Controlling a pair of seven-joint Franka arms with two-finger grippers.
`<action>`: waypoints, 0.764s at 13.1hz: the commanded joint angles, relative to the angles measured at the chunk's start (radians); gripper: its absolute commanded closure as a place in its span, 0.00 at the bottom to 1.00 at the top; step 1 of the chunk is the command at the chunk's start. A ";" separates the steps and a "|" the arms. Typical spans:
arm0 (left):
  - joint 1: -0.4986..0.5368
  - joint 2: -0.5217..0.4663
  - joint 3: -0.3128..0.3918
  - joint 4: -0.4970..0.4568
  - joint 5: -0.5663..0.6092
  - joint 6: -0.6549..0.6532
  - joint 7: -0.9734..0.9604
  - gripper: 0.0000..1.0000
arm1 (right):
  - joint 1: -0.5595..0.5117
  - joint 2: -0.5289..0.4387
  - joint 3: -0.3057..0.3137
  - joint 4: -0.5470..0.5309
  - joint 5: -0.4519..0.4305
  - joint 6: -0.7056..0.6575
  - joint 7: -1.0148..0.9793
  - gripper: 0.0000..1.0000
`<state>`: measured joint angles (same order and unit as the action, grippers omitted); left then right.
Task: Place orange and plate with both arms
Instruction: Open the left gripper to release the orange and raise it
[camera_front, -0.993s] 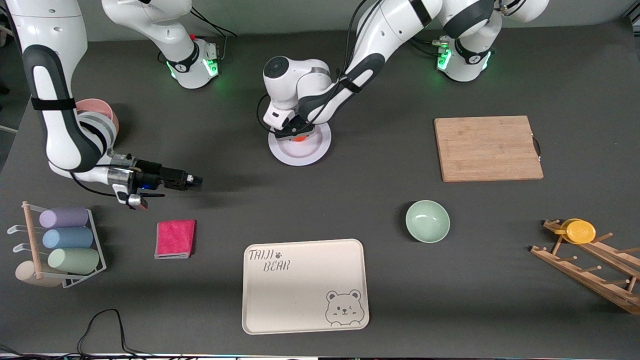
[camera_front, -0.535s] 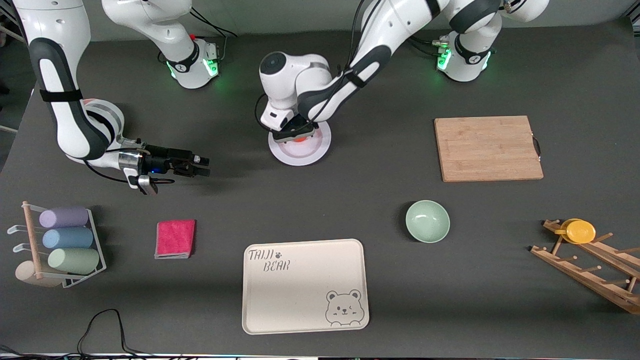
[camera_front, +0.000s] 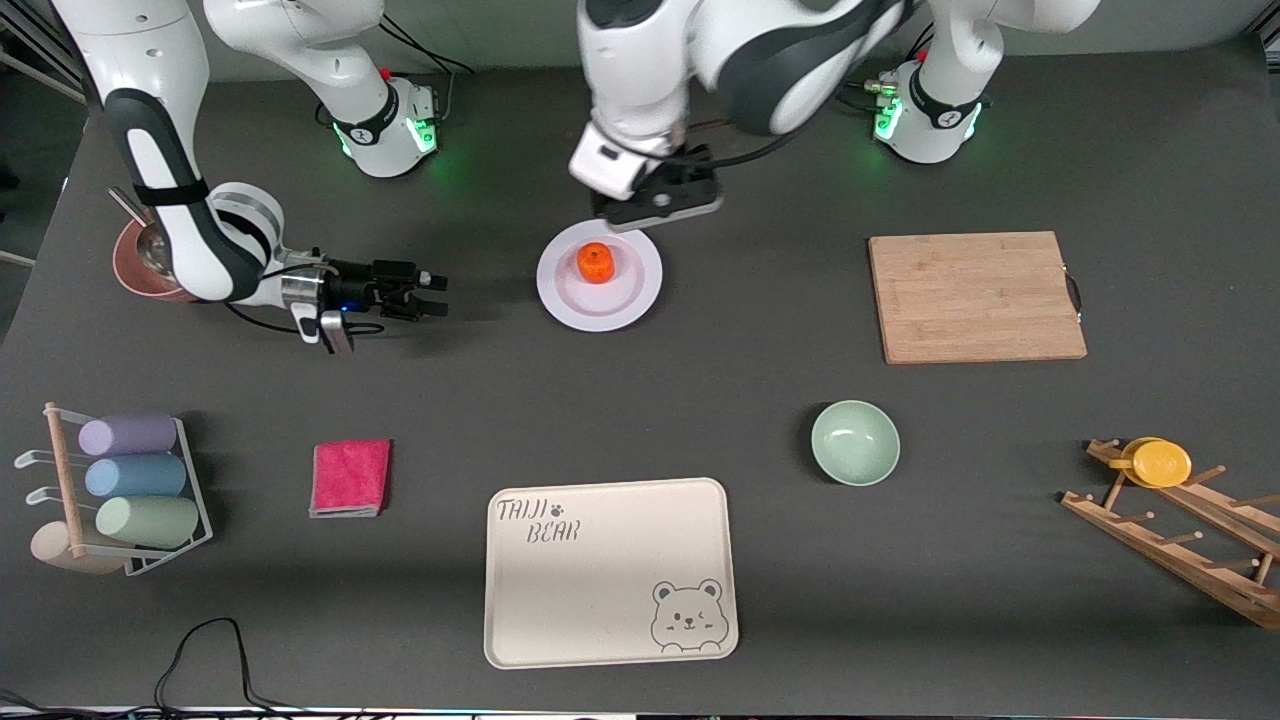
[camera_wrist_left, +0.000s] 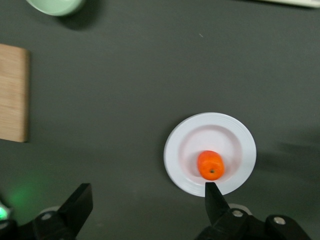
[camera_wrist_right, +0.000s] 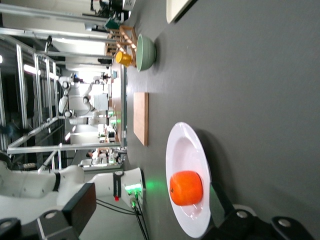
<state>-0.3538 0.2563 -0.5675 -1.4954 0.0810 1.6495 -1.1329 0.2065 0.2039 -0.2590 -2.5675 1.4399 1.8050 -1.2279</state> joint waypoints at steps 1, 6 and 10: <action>0.215 -0.144 -0.005 -0.045 -0.085 -0.088 0.206 0.00 | 0.068 0.064 -0.008 -0.019 0.101 0.001 -0.151 0.00; 0.530 -0.221 0.001 -0.045 -0.086 -0.178 0.533 0.00 | 0.140 0.164 0.004 -0.014 0.197 0.004 -0.283 0.00; 0.679 -0.221 0.008 -0.042 -0.083 -0.156 0.688 0.00 | 0.244 0.230 0.006 -0.011 0.339 0.005 -0.362 0.00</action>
<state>0.2688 0.0730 -0.5516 -1.5066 0.0133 1.4762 -0.5112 0.3906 0.3921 -0.2516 -2.5888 1.6956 1.8073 -1.5223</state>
